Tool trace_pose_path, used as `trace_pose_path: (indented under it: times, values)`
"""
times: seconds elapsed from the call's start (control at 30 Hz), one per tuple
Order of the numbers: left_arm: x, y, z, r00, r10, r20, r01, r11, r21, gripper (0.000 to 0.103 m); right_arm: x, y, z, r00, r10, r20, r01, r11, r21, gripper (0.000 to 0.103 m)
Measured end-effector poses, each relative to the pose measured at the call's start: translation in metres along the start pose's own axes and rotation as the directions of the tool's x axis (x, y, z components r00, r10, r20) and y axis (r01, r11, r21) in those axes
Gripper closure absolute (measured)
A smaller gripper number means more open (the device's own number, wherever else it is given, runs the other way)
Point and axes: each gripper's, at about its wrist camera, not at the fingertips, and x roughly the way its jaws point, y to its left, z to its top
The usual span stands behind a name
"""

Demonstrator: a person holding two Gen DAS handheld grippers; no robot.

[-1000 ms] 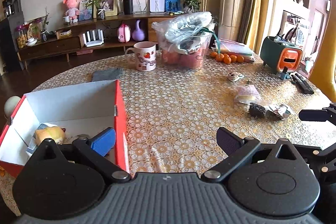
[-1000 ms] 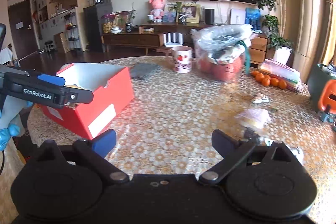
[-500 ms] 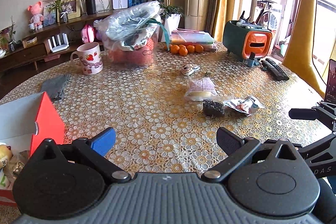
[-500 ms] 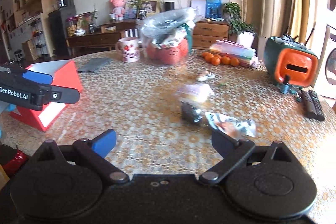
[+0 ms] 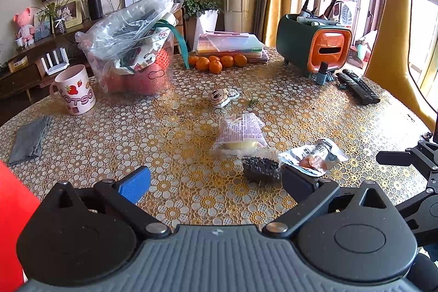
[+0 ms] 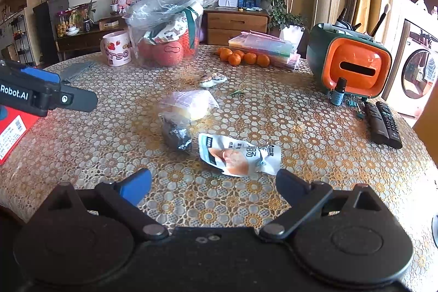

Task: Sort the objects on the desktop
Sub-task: 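Reach the left gripper to the white snack bag while the right gripper reaches the printed pouch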

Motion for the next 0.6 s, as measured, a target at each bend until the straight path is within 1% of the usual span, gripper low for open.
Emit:
trace_pose_path:
  times: [0.3, 0.47, 0.6]
  values:
    - [0.047, -0.009, 0.023, 1.000, -0.001, -0.031, 0.002, 0.999, 0.032, 0.000, 0.047, -0.018, 0.004, 0.999, -0.013, -0.036, 0.013, 1.000, -0.002, 0.005]
    - [0.070, -0.011, 0.027, 0.998, -0.009, -0.057, 0.010, 0.999, 0.030, 0.001, 0.067, -0.021, 0.004, 0.999, -0.007, -0.052, 0.007, 1.000, -0.013, 0.005]
    - [0.086, -0.014, 0.031, 0.997, -0.017, -0.074, 0.020, 0.999, 0.040, 0.001, 0.080, -0.024, 0.005, 0.998, 0.001, -0.067, -0.001, 1.000, 0.006, 0.005]
